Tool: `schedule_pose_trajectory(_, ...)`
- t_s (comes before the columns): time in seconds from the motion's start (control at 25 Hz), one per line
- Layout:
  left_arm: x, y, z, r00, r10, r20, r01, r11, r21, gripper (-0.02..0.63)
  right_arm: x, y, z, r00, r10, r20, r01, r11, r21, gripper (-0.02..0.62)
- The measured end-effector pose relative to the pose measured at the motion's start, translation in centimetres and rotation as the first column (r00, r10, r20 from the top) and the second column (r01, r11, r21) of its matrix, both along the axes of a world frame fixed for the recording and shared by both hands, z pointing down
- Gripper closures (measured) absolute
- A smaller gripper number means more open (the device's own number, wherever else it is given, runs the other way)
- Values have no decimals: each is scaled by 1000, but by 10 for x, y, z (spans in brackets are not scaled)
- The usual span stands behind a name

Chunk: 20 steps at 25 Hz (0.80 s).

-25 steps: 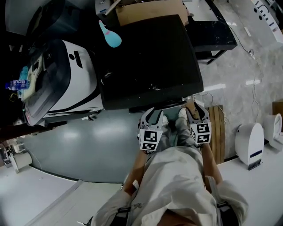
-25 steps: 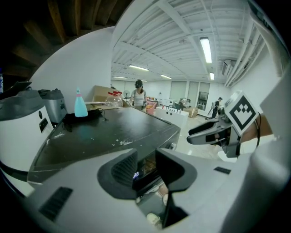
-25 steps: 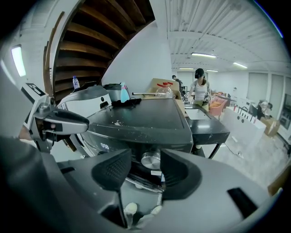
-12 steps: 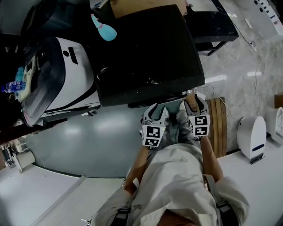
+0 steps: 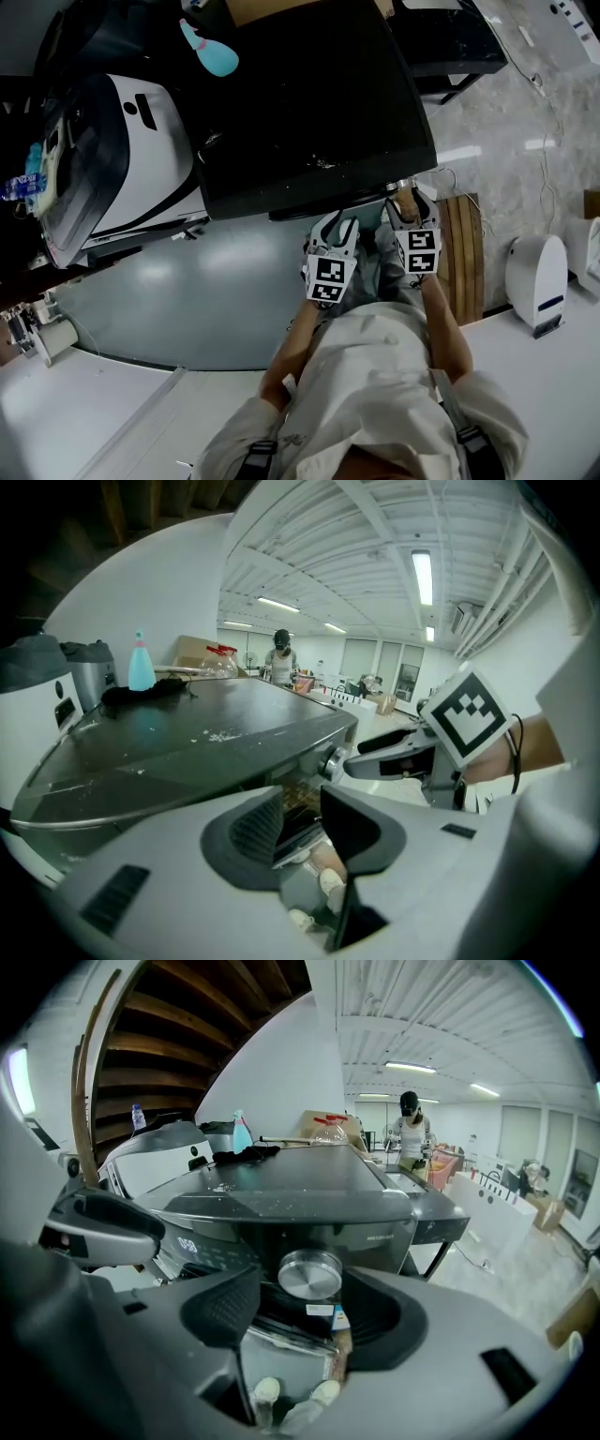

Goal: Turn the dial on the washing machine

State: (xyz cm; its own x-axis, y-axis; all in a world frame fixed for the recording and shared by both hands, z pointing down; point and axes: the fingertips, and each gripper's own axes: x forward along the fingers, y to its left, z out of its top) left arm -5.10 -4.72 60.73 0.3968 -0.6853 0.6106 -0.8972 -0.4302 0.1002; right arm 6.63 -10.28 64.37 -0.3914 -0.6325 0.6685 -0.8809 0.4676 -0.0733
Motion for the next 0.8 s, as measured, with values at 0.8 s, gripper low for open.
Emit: schedule_pose_trajectory(0.8,15,6,14,999,40,-3,-40,999,-28,475,-4,-16,31,999,45,3,-45,999,-29,291)
